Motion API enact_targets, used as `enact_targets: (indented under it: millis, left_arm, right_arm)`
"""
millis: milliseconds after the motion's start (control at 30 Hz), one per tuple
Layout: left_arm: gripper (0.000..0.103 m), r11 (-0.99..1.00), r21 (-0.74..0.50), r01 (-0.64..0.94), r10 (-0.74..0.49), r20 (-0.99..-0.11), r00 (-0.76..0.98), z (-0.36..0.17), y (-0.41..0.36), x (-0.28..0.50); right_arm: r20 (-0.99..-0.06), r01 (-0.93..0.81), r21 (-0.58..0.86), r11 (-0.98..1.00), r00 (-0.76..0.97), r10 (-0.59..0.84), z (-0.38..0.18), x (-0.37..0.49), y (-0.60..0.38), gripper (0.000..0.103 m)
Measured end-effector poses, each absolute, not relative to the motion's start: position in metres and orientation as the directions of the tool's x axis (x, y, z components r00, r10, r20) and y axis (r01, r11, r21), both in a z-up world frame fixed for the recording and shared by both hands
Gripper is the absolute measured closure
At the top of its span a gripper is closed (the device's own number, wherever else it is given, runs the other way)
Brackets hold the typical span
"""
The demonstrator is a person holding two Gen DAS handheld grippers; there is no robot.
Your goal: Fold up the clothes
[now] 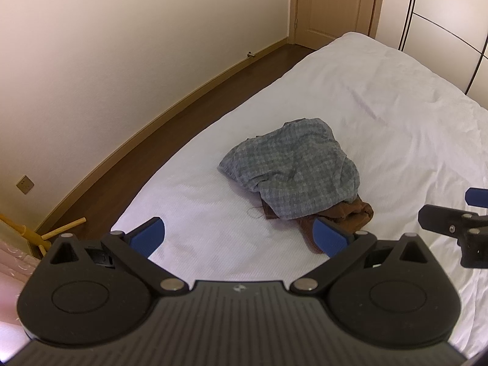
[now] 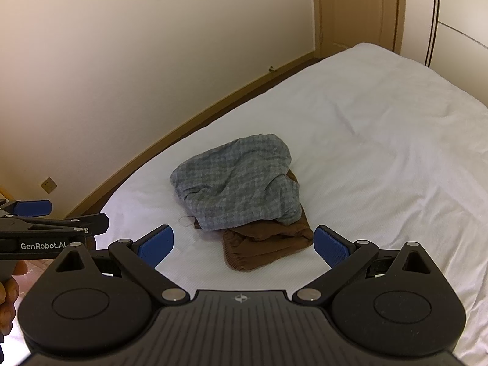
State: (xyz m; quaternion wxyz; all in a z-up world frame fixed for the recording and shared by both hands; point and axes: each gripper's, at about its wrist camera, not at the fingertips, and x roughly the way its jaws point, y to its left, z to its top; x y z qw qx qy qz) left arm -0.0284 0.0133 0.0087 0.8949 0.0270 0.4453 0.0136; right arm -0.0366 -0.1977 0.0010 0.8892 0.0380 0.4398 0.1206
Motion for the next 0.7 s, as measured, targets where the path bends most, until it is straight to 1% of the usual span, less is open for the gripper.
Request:
enact_targets:
  millis: [367, 700]
  left_arm:
    - [0.001, 0.996, 0.093, -0.007, 0.078, -0.795, 0.602, 0.012, -0.001, -0.040]
    - [0.001, 0.995, 0.093, -0.035, 0.096, -0.800, 0.593, 0.011, -0.017, -0.060]
  right_arm:
    - [-0.774, -0.191, 0.196, 0.962, 0.572, 0.271, -0.003, -0.037, -0.209, 0.002]
    - [-0.785, -0.211, 0.195, 0.958, 0.552, 0.282, -0.010, -0.043, -0.226, 0.002]
